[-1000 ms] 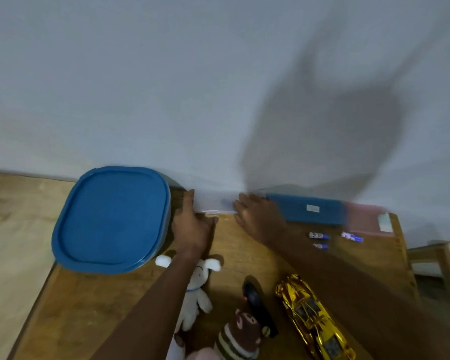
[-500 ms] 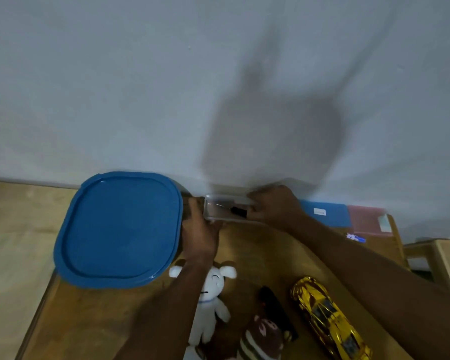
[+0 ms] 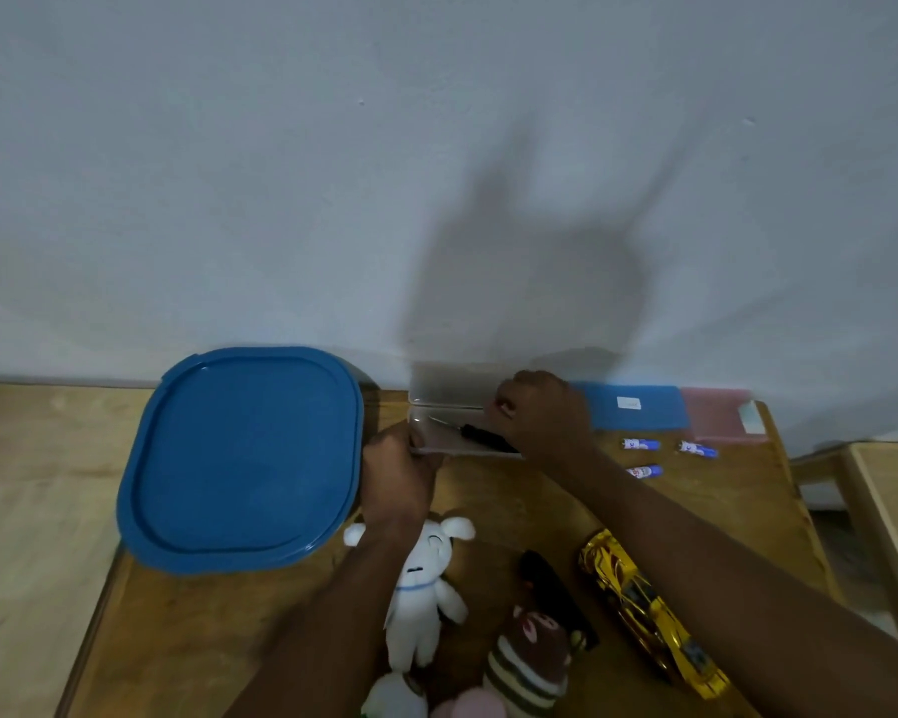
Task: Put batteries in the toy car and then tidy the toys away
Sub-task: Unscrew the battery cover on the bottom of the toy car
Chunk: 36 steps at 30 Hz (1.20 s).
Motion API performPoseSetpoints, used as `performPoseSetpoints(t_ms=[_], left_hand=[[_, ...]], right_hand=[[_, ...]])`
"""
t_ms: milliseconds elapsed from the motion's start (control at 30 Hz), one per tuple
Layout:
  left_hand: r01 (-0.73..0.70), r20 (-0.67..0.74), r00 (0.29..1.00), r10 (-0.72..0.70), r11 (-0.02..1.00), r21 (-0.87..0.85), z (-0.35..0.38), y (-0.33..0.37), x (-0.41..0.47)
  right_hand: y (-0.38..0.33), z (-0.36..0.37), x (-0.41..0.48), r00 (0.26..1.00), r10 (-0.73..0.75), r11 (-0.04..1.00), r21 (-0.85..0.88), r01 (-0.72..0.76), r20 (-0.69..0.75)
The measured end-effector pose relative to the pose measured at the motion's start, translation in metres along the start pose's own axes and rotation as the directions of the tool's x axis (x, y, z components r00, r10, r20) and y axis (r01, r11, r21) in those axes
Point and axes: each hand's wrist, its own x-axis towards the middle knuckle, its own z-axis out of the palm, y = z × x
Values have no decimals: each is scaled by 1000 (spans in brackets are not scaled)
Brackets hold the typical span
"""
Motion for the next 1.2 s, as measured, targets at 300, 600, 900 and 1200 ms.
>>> performPoseSetpoints(t_ms=[300, 600, 900, 1200], left_hand=[[-19, -17, 1000, 19, 1000, 9, -4, 5, -4], [-12, -49, 999, 17, 996, 92, -10, 21, -28], [-175, -19, 983, 180, 973, 152, 35, 90, -138], [72, 166, 977, -132, 942, 327, 134, 145, -228]], right_hand=[[-9, 8, -3, 932, -54, 996, -48, 77, 359], [-6, -34, -38, 974, 31, 971, 225, -83, 226], [80, -89, -164, 899, 330, 821, 382, -424, 287], [132, -102, -273, 759, 483, 534, 540, -651, 437]])
